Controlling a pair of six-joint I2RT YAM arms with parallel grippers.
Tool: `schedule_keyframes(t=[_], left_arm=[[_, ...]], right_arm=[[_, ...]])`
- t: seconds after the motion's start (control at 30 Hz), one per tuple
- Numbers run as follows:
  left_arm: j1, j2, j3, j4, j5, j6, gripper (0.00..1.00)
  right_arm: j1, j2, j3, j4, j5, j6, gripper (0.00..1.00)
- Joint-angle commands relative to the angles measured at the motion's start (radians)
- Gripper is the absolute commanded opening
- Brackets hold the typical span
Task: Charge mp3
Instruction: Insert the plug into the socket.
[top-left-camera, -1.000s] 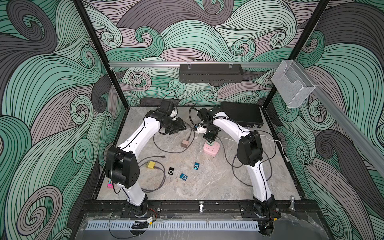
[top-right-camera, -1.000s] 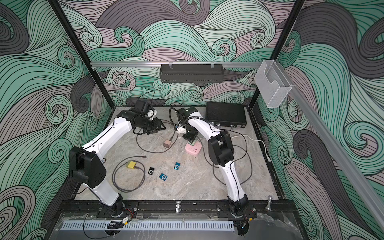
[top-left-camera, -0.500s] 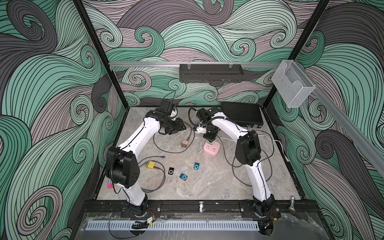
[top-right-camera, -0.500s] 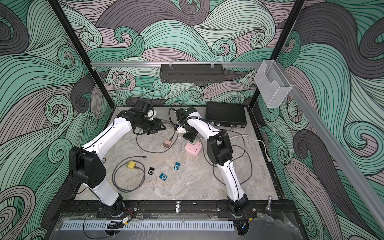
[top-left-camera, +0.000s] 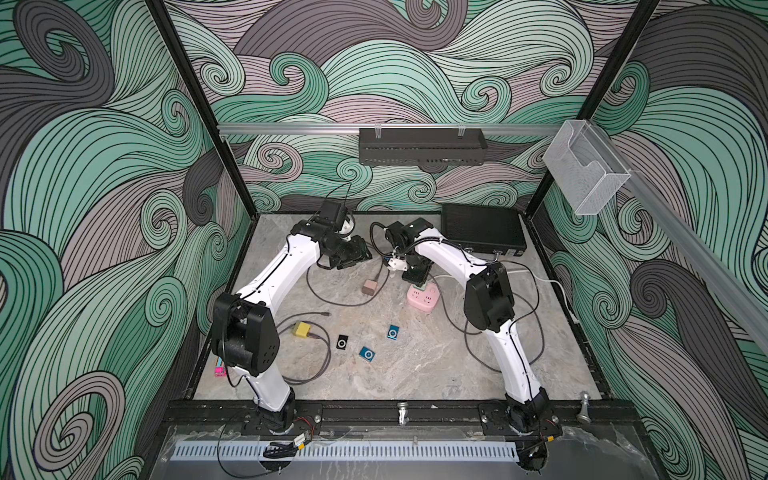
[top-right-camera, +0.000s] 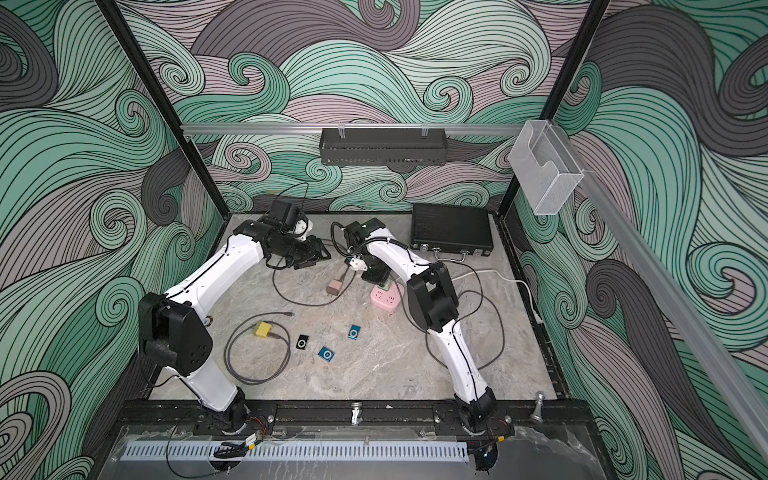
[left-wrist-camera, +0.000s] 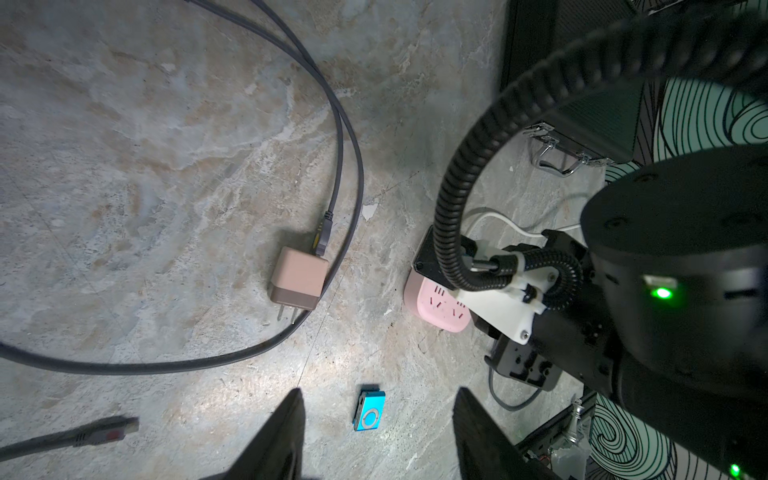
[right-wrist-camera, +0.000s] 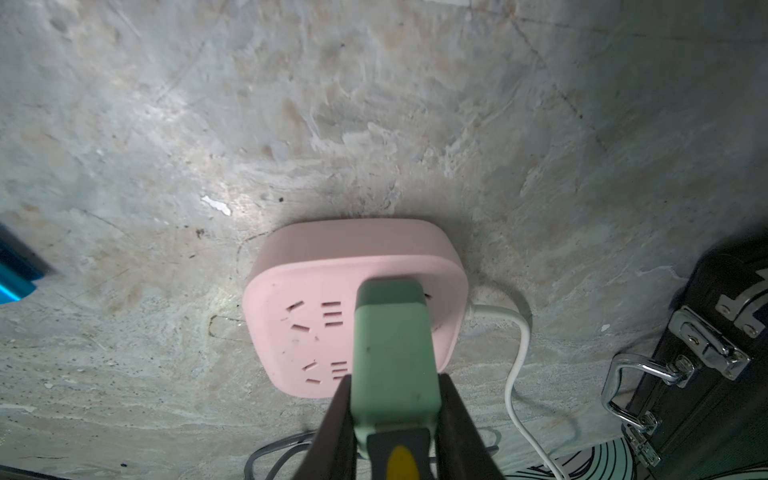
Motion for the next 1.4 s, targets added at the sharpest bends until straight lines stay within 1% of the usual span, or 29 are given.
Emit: schedule_keyframes(t=[0.0,0.17,0.2,0.27,0.33,0.4,0.43,0.5,0.6,0.63,0.7,0.83,0.9,0.97,1.03,1.1,1.2,1.3,1.37], left_arm=[[0.007,-0.021,-0.009,0.006,0.021,-0.007,0.57],[0.007,-0.022,-0.015,0.001,0.03,-0.009,0.56],[0.007,-0.026,-0.017,-0.001,0.032,-0.008,0.56],[0.006,-0.035,-0.023,-0.001,0.03,-0.007,0.56],[0.007,-0.048,-0.028,-0.003,0.028,-0.006,0.56],[0.006,-0.059,-0.037,-0.004,0.027,-0.009,0.56],[0.006,-0.064,-0.044,-0.004,0.027,-0.011,0.56],[0.005,-0.079,-0.057,-0.005,0.029,-0.012,0.56],[0.004,-0.1,-0.088,-0.015,0.013,-0.011,0.56],[0.003,-0.108,-0.102,-0.02,0.005,-0.009,0.56],[0.002,-0.123,-0.127,-0.031,-0.004,-0.009,0.56],[-0.004,-0.162,-0.185,-0.032,-0.009,-0.001,0.57],[-0.017,-0.181,-0.208,-0.036,-0.031,0.012,0.56],[-0.033,-0.191,-0.222,-0.059,-0.064,0.025,0.56],[-0.055,-0.196,-0.232,-0.084,-0.092,0.032,0.56],[-0.089,-0.205,-0.244,-0.102,-0.131,0.032,0.55],[-0.14,-0.215,-0.252,-0.115,-0.175,0.027,0.55],[-0.172,-0.219,-0.242,-0.128,-0.198,0.018,0.55],[-0.182,-0.225,-0.232,-0.132,-0.205,0.014,0.55]], right_arm=[[-0.003,0.089,-0.045,-0.054,0.001,-0.008,0.0],[-0.013,0.083,-0.004,-0.043,0.001,0.004,0.0],[-0.016,0.077,0.011,-0.041,-0.008,0.011,0.02],[-0.02,0.059,0.04,-0.031,-0.029,0.022,0.1],[-0.021,0.038,0.067,-0.019,-0.043,0.03,0.23],[-0.021,0.018,0.094,-0.008,-0.056,0.037,0.28],[-0.021,0.009,0.111,-0.007,-0.065,0.04,0.33],[-0.021,-0.01,0.146,-0.006,-0.091,0.049,0.37],[-0.022,-0.041,0.184,-0.004,-0.162,0.061,0.45],[-0.021,-0.054,0.191,-0.004,-0.19,0.064,0.51],[-0.021,-0.073,0.186,-0.003,-0.21,0.066,0.53],[-0.021,-0.104,0.168,-0.002,-0.195,0.105,0.52],[-0.021,-0.141,0.145,0.018,-0.198,0.134,0.52],[-0.022,-0.202,0.102,0.052,-0.202,0.177,0.51],[-0.023,-0.289,0.015,0.102,-0.187,0.23,0.48],[-0.023,-0.41,-0.131,0.172,-0.161,0.289,0.45],[-0.026,-0.589,-0.352,0.235,-0.12,0.396,0.44],[-0.026,-0.763,-0.565,0.256,-0.064,0.537,0.42],[-0.027,-0.863,-0.695,0.258,-0.051,0.635,0.42]])
